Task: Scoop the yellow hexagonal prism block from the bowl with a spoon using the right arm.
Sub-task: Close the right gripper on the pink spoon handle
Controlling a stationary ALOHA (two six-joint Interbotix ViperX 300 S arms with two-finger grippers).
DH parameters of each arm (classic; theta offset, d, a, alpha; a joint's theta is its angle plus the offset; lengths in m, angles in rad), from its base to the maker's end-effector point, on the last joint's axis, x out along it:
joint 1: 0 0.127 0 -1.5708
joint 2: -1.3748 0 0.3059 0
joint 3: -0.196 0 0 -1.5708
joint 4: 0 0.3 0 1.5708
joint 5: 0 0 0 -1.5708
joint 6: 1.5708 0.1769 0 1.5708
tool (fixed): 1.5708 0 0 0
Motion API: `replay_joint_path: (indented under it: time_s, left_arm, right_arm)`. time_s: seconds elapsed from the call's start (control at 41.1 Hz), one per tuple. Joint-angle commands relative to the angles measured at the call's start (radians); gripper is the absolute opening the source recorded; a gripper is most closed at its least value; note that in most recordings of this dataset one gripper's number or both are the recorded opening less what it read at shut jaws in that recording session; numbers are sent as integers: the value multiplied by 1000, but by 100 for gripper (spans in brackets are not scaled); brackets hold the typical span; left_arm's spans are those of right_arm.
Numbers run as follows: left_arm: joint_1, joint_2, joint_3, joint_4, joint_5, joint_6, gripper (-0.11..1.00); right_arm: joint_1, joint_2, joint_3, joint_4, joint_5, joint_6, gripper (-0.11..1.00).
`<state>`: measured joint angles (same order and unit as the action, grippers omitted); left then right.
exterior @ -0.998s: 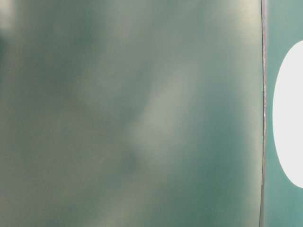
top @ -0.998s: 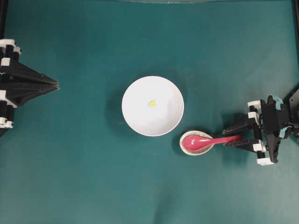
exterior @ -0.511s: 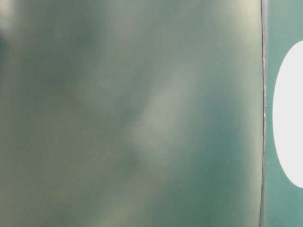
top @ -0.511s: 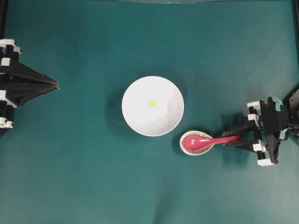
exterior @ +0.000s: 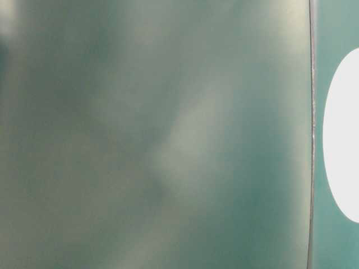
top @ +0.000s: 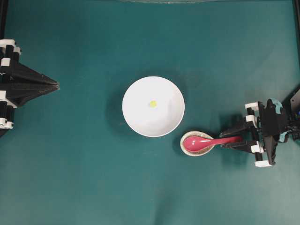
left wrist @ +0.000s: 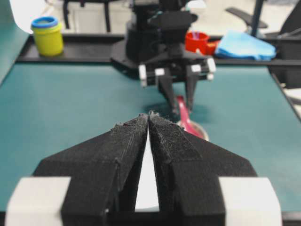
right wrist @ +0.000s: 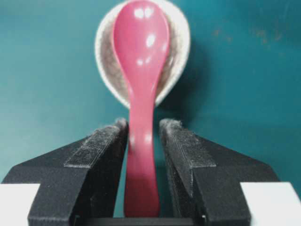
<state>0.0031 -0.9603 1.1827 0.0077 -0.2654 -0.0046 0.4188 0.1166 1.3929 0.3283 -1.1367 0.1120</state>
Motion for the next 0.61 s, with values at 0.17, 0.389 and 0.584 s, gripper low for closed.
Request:
replay_joint_path:
  time_s: [0.17,0.389,0.584]
  left_arm:
    - [0,9,-28,3,-5,-2,11]
    - [0,8,-28,3,-5,-2,11]
    - [0,9,-28,3,-5,-2,11]
  right_arm:
    - [5,35,-8,5,-83,2,41]
    - [11,43,-8,5,-87,3,41]
    - [15,51,-8,5,-95,2,41]
